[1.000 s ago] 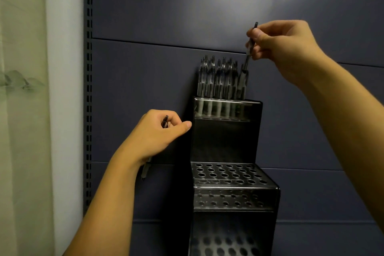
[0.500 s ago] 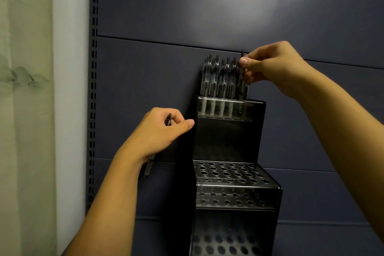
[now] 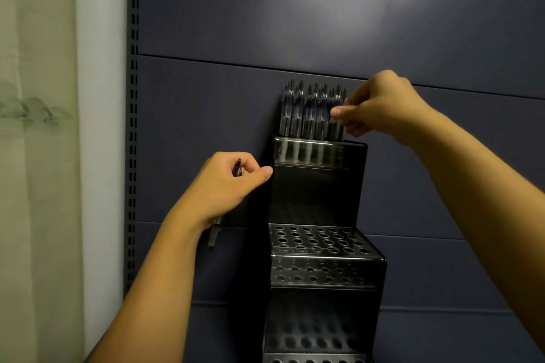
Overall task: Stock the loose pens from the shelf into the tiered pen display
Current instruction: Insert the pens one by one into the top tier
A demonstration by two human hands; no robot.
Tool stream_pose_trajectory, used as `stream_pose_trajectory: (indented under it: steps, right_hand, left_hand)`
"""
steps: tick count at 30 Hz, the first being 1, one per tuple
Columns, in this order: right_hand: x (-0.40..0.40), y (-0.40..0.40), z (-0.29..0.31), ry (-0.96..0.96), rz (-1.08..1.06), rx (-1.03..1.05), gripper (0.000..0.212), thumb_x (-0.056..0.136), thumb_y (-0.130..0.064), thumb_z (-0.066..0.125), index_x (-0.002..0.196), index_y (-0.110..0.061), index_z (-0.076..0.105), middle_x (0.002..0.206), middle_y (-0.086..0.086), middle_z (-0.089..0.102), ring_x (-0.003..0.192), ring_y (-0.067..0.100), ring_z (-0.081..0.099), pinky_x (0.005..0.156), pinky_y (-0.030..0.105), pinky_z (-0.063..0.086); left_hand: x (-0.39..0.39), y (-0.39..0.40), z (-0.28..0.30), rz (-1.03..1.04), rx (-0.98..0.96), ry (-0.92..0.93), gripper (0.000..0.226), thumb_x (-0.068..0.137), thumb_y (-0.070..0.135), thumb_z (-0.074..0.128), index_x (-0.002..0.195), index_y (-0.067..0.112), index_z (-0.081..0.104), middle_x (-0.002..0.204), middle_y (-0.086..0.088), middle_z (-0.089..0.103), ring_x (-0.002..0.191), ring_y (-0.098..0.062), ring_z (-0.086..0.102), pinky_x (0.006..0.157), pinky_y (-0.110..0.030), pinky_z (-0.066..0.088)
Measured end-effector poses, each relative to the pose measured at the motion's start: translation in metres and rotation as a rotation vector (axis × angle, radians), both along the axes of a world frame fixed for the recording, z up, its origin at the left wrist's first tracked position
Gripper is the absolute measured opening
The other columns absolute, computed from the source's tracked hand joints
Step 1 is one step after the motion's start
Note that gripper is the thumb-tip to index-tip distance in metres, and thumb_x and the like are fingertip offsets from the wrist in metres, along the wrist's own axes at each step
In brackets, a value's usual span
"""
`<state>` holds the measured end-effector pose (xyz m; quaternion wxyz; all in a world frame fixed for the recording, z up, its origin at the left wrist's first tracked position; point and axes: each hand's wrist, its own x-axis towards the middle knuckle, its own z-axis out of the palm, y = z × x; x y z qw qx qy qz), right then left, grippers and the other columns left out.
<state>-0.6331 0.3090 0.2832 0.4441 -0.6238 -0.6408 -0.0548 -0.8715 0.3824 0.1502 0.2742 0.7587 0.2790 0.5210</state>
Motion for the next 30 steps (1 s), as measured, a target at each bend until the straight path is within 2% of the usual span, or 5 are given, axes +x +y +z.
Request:
stream_pose_trajectory:
  steps: [4,9,14,20,30]
  right_hand:
    - [0.000,-0.018,-0.007,-0.224,-0.107,0.150,0.037,0.083,-0.040,0.079,0.086,-0.003,0.077,0.074,0.011,0.073,0.072,0.022,0.072,0.079,0.039,0.061]
    - [-0.024,-0.041,-0.012,-0.225,0.165,0.165,0.021,0.080,-0.042,0.084,0.083,-0.022,0.079,0.067,-0.003,0.069,0.064,0.008,0.062,0.068,0.030,0.057]
    - [-0.049,-0.046,-0.025,-0.236,0.400,0.028,0.013,0.081,-0.037,0.084,0.083,-0.024,0.081,0.076,-0.006,0.076,0.077,0.010,0.070,0.077,0.033,0.059]
    - [-0.048,-0.051,-0.039,-0.137,0.429,-0.004,0.010,0.080,-0.029,0.086,0.082,-0.021,0.080,0.070,-0.010,0.073,0.067,-0.002,0.065,0.066,0.018,0.050]
    - [-0.035,-0.061,-0.068,0.328,0.576,0.081,0.012,0.084,-0.011,0.082,0.082,-0.004,0.073,0.073,0.011,0.071,0.063,0.018,0.065,0.061,0.030,0.053]
  left_hand:
    - [-0.004,-0.009,0.004,0.004,0.000,-0.012,0.033,0.092,0.031,0.071,0.069,0.010,0.060,0.050,0.009,0.038,0.045,-0.006,0.031,0.045,-0.018,0.028]
    - [0.005,-0.034,0.028,-0.021,0.086,0.080,0.025,0.088,0.029,0.077,0.075,0.010,0.065,0.054,0.007,0.044,0.049,-0.006,0.039,0.048,-0.018,0.035]
    - [0.021,-0.064,0.052,-0.002,0.189,0.276,0.017,0.081,0.030,0.080,0.093,0.026,0.068,0.079,0.006,0.069,0.072,-0.016,0.066,0.074,-0.046,0.058]
    - [0.028,-0.082,0.053,0.067,0.193,0.293,0.025,0.079,0.028,0.080,0.099,0.023,0.066,0.091,0.001,0.074,0.086,-0.020,0.071,0.078,-0.052,0.058]
    - [0.029,-0.083,0.034,0.058,0.113,0.260,0.015,0.087,0.026,0.075,0.101,0.028,0.070,0.091,0.009,0.073,0.082,-0.012,0.068,0.079,-0.040,0.057]
